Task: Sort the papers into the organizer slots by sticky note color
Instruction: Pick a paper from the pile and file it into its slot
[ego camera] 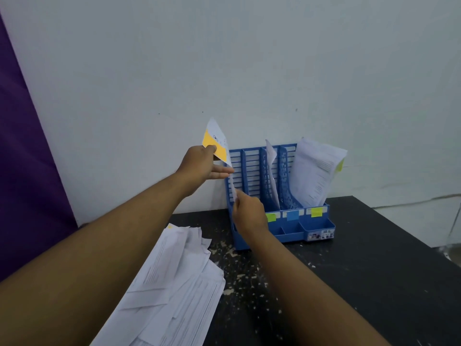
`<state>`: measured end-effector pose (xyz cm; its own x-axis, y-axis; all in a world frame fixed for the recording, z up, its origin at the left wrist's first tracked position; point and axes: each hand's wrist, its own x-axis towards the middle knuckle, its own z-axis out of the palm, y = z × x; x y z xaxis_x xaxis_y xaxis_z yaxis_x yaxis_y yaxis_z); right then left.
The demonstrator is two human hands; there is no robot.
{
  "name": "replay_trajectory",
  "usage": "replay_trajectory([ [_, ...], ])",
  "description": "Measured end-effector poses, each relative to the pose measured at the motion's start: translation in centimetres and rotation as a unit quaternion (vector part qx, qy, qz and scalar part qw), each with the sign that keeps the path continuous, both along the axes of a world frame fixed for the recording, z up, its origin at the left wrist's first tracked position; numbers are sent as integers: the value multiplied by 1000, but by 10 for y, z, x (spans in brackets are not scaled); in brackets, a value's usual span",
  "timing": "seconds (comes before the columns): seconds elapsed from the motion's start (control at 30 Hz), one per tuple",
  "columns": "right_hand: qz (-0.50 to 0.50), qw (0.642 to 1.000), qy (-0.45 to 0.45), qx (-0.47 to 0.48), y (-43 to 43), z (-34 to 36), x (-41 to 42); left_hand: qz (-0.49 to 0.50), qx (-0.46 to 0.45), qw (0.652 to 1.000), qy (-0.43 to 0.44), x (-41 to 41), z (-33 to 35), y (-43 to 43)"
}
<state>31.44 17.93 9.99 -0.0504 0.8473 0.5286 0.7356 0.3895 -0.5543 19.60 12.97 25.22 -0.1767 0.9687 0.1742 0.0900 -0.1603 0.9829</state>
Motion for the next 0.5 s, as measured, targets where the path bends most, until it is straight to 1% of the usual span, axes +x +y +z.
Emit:
replay_trajectory([
  [0.17,-17,999,-21,-32,28,-19,1,9,3,999,40,1,-19,23],
  [0.27,-35,999,5,2,38,-29,4,13,14,999,30,3,-16,32],
  [0.33,-36,999,5,15,44,-30,5,23,26,999,26,2,-11,38],
  [0.43,-34,999,-15,-8,54,-31,2,48,32,998,39,1,-14,43],
  [0.5,-28,999,-20,-35,59,-33,0,52,28,996,62,-2,-24,44],
])
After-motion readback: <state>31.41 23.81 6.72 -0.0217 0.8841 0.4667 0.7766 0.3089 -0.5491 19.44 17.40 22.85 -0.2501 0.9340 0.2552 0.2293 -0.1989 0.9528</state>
